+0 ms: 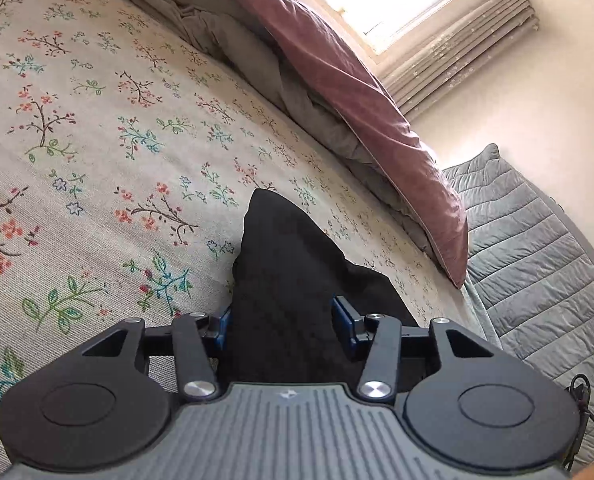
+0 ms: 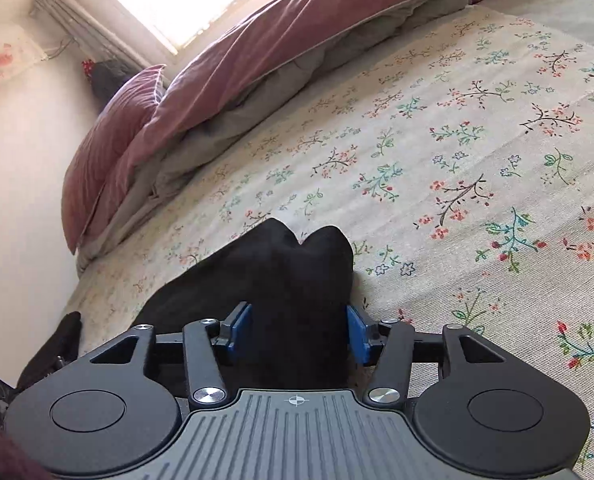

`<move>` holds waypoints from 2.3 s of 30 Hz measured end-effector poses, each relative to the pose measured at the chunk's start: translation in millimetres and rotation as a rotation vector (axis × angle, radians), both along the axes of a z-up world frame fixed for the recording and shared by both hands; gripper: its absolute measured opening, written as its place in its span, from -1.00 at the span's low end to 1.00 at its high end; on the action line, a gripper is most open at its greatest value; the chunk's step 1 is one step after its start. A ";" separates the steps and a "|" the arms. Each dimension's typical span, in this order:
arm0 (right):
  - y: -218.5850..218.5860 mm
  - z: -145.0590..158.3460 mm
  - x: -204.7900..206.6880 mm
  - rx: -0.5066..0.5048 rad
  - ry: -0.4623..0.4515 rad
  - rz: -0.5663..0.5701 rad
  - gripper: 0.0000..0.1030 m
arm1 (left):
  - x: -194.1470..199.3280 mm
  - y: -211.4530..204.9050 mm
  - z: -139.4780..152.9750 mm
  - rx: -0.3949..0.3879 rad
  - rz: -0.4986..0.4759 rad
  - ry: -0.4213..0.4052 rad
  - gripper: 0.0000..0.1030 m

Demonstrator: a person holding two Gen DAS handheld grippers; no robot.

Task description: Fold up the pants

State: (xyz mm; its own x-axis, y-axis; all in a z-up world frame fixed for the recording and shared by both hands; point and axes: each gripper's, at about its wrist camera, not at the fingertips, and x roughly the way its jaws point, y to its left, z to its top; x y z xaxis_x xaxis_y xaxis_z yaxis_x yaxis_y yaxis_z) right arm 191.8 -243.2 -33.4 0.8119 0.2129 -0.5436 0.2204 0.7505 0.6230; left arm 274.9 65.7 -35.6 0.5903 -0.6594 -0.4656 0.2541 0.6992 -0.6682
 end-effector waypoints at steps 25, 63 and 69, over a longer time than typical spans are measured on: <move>145.2 22.0 -102.1 -0.626 -0.010 0.417 0.19 | -140.1 -29.7 19.1 0.626 -0.263 -0.330 0.39; 118.8 61.5 -155.9 -0.581 0.099 0.167 1.00 | -196.0 -53.9 54.8 0.827 0.048 -0.100 1.00; 119.8 55.8 -151.9 -0.575 0.120 0.169 1.00 | -199.4 -57.7 53.7 0.861 0.044 -0.125 1.00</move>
State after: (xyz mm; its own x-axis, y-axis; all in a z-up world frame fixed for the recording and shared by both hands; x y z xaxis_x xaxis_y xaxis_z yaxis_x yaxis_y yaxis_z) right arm 39.9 -123.5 22.3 0.7185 -0.0214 -0.6952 0.1124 0.9899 0.0858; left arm 75.4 8.0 18.1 0.6871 -0.0838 -0.7218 0.2516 0.9593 0.1281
